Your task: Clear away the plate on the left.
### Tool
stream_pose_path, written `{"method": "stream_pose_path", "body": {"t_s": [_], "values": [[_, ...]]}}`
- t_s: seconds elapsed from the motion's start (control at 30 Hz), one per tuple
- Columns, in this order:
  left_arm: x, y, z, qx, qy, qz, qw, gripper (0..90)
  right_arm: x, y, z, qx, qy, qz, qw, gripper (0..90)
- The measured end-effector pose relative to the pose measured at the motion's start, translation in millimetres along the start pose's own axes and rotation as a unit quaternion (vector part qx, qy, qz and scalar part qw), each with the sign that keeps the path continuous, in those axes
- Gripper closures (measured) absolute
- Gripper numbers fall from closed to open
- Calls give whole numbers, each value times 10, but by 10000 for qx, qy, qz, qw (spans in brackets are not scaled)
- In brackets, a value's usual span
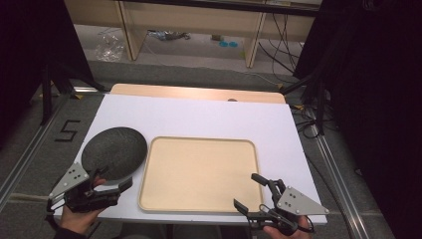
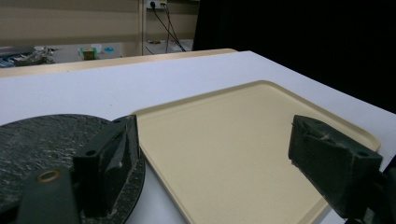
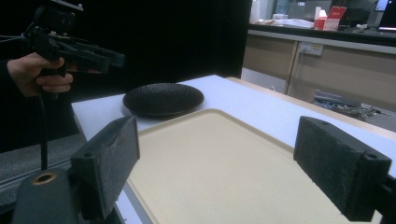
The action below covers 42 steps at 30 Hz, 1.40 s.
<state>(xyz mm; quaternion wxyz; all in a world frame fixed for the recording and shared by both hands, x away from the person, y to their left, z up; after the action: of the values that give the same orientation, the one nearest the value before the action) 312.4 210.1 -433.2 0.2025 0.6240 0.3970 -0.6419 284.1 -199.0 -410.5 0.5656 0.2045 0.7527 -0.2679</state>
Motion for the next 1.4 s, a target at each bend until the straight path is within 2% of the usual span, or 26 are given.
{"method": "stream_pose_path", "body": {"t_s": [0.47,0.5,0.57,0.97,1.17,1.27,1.4], "values": [[40,-1,-79,-131,-278,-82,9995,165,13,6,-16,-61,-11,-79,9999,156],[47,-3,-100,-150,-340,-72,9993,165,27,7,-32,-50,78,-117,9999,156],[53,-9,-117,-178,-391,-83,9990,166,10,14,-21,-50,-20,-28,10000,156],[108,-12,-229,-304,-603,-160,9976,171,19,17,-26,-76,-16,-76,9999,156],[149,-23,-316,-359,-903,-165,9951,172,22,10,-27,-105,-34,-133,9998,156],[183,-29,-369,-322,-1193,-110,9923,175,17,10,-30,-130,-24,-128,9998,156],[213,-42,-445,-389,-1396,-99,9894,174,15,20,-33,-142,-50,-71,9999,156]]}}
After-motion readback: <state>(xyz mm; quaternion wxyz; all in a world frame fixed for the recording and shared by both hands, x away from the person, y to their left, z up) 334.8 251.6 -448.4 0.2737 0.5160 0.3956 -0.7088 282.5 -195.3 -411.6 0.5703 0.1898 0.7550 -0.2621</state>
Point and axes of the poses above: each handheld gripper's, and its own axes: y roughly forward along the jaws, x roughly out of its underside, z roughly to its right, the point moved 5 cm from there along y, roughly forward along the jaws, and after that the axes turned 15 degrees about y, right-handed, at the moved point
